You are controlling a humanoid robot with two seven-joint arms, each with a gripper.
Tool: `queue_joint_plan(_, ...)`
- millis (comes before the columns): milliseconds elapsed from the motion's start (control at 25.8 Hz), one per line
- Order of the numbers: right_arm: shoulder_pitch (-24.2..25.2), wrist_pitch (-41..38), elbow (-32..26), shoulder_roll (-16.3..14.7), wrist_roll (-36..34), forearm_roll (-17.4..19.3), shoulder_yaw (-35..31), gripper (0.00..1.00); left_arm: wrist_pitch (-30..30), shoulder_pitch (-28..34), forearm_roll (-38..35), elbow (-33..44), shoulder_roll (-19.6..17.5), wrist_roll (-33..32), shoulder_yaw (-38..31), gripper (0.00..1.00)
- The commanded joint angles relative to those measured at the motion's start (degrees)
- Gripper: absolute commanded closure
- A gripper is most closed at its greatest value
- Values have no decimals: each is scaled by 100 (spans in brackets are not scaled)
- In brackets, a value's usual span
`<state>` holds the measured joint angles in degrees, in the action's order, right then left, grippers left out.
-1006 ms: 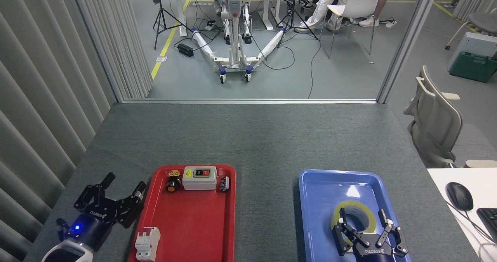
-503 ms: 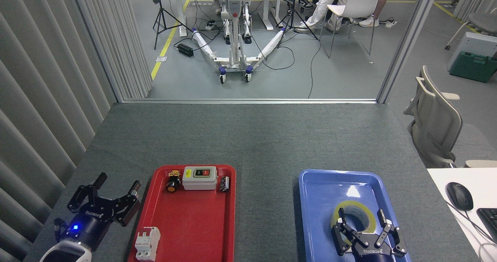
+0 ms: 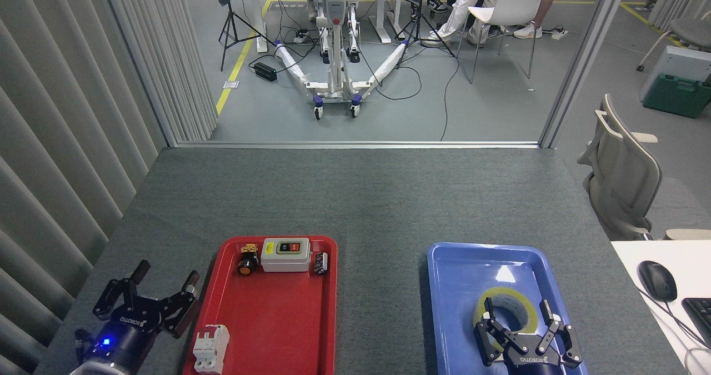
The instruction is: Place and move tape with both arms
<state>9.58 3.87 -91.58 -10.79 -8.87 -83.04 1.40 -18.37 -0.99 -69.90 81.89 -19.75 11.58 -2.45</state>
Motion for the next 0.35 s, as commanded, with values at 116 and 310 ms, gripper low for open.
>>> queue_joint_plan(116, 0, 0, 0, -11, -1, 7, 9, 1, -70, 20, 11, 20, 103, -25, -238, 0)
queue_joint_plan(310, 0, 0, 0, -2, -10, 7, 9, 1, -167, 20, 38, 20, 129, -25, -291, 0)
